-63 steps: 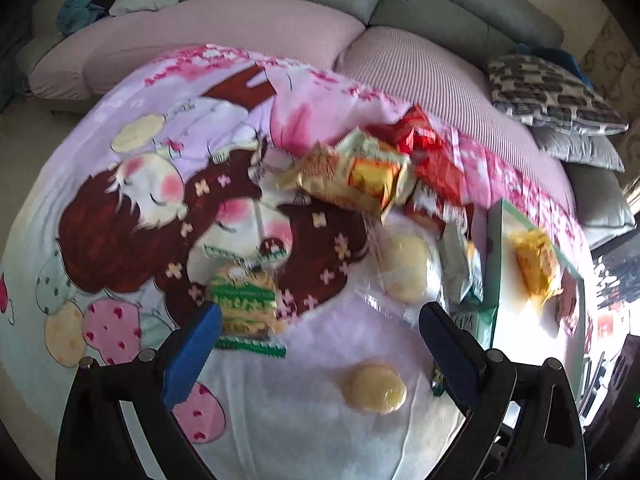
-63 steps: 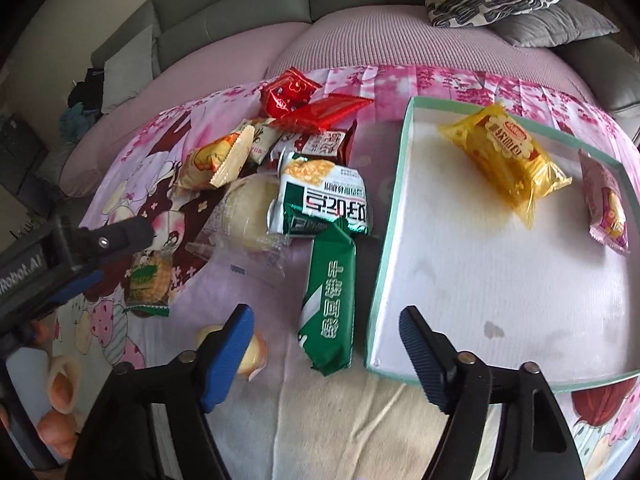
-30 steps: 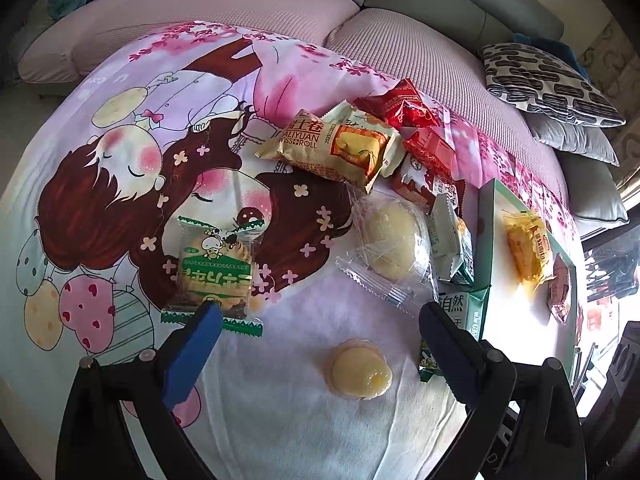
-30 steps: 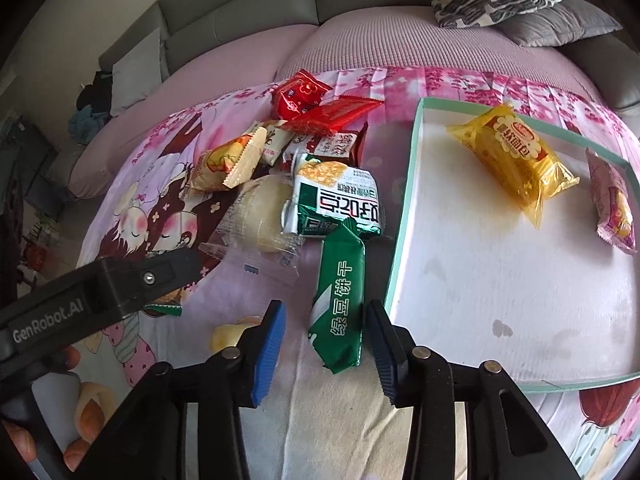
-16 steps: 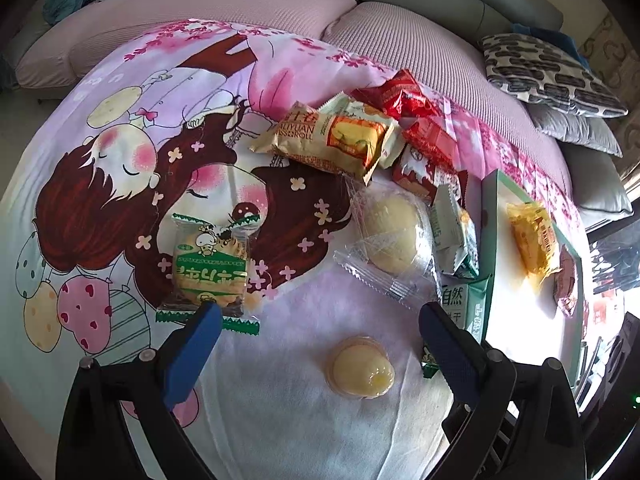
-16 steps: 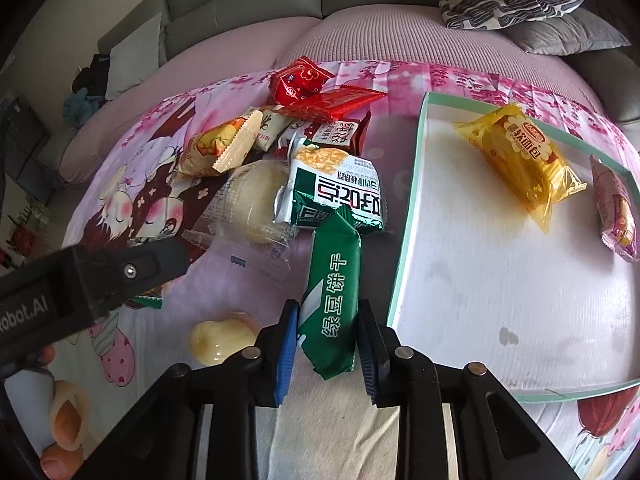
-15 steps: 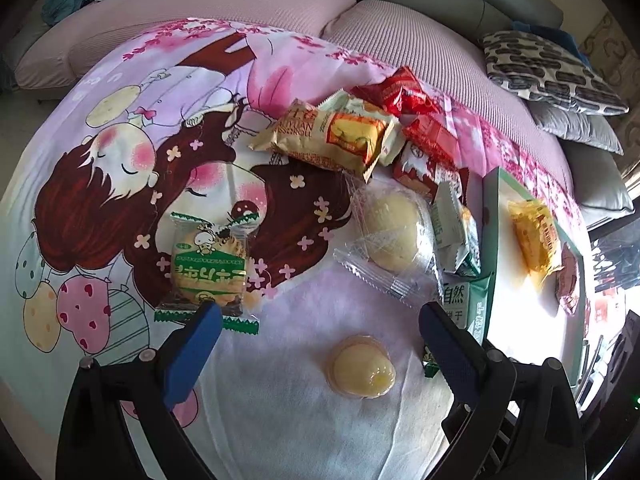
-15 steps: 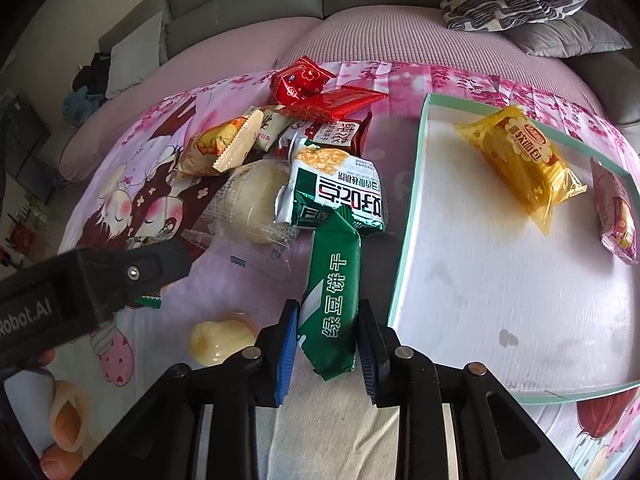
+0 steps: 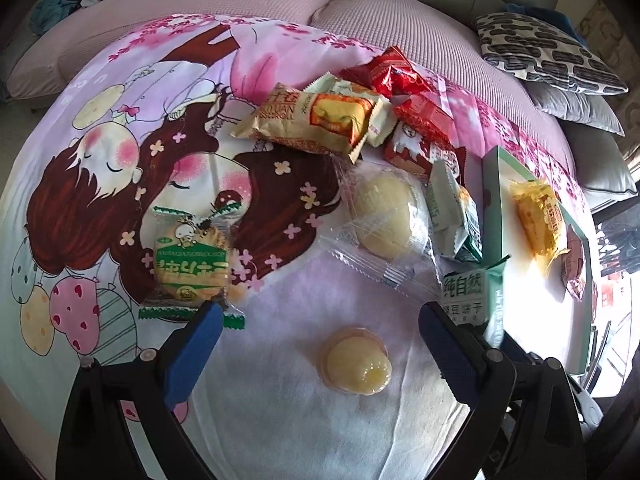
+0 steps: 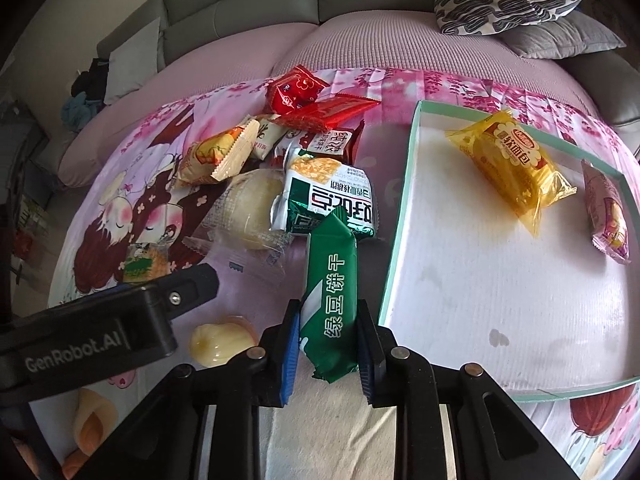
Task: Organize snacks
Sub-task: 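Grasp the round custard cup with the left tool while the right tool holds the green pack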
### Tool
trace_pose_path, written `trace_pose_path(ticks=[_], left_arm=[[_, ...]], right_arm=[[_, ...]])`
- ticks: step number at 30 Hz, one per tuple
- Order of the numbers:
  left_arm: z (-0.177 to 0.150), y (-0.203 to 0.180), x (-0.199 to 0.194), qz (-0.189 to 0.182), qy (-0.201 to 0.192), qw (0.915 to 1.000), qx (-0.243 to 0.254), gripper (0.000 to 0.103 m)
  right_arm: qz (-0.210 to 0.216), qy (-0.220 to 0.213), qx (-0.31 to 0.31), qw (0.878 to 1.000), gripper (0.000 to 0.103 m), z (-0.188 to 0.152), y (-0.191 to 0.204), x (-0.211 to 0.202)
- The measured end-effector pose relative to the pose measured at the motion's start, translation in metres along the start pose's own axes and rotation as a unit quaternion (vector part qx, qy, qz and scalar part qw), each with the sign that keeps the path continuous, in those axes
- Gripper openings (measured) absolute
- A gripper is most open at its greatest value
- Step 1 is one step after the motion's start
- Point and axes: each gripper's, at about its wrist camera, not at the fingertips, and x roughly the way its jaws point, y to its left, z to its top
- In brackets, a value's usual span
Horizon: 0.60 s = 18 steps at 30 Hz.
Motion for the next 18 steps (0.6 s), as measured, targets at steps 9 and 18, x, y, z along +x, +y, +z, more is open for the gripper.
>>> trace_pose_path(ticks=[9, 18], left_arm=[[-0.010, 0.004, -0.003, -0.005, 0.001, 1.0000, -0.003, 0.097], [-0.030, -0.014, 0.006, 0.008, 0.020, 0.9991, 0.037, 0.080]], right_arm=[[0.007, -0.039, 0.015, 0.999, 0.027, -0.008, -0.008, -0.035], [0.012, -0.059, 0.054, 0.997, 0.027, -0.027, -0.036, -0.060]])
